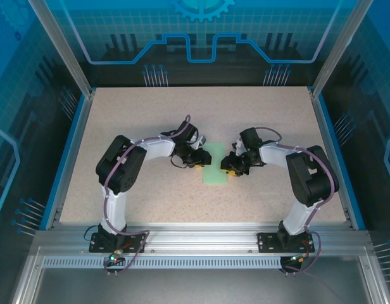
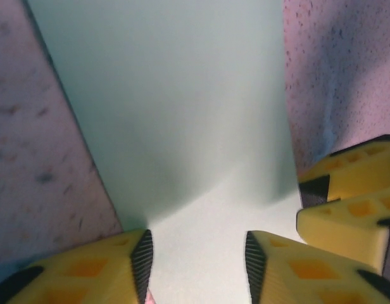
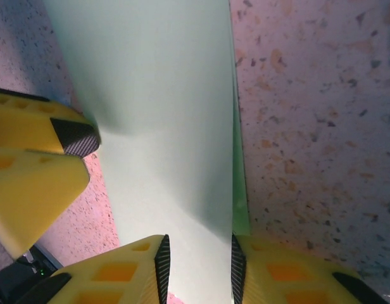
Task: Fold a paper plane with a square sheet of paper (fold left side to right side)
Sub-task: Fold the triangle a second time at the center of the table.
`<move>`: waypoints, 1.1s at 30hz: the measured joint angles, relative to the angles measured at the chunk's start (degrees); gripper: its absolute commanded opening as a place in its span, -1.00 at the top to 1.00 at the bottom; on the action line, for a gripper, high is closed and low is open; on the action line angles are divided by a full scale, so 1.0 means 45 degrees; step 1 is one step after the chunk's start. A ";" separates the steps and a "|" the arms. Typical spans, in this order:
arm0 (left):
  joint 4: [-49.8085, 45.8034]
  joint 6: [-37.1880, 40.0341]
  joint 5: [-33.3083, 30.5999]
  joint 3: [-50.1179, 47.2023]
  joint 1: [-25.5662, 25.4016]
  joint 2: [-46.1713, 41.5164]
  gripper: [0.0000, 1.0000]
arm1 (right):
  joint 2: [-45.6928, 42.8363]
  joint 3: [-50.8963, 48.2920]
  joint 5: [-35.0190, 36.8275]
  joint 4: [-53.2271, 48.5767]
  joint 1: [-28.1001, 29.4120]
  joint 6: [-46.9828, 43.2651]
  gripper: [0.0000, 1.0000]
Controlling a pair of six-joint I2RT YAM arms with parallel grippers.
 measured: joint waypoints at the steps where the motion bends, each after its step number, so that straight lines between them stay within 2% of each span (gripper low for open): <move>1: 0.0219 0.0049 -0.0102 -0.0384 0.0005 -0.0379 -0.12 | 0.0000 0.0029 -0.0087 0.0000 -0.0039 0.0034 0.34; 10: 0.1841 0.1457 -0.1399 -0.2691 -0.0219 -0.4303 -0.40 | 0.0029 0.0845 -0.0631 0.0029 -0.0325 0.0277 0.34; 13: 0.1962 0.2171 -0.1967 -0.3453 -0.0962 -0.5527 -0.46 | 0.0165 0.1209 -0.0767 0.0005 -0.0325 0.0316 0.34; 16: 0.1928 0.3099 -0.2783 -0.3677 -0.2278 -0.6237 -0.51 | 0.0272 0.1506 -0.0816 0.0000 -0.0325 0.0325 0.34; 21: 0.1452 0.4337 -0.4070 -0.3536 -0.3929 -0.6154 -0.54 | 0.0398 0.1695 -0.0860 -0.0019 -0.0325 0.0364 0.34; 25: 0.0792 0.4930 -0.5095 -0.2652 -0.4896 -0.5115 -0.57 | 0.0486 0.1773 -0.0855 -0.0136 -0.0325 0.0369 0.35; 33: 0.0000 0.5372 -0.7028 -0.1287 -0.5877 -0.3196 -0.58 | 0.0641 0.2001 -0.0850 -0.0243 -0.0296 0.0461 0.34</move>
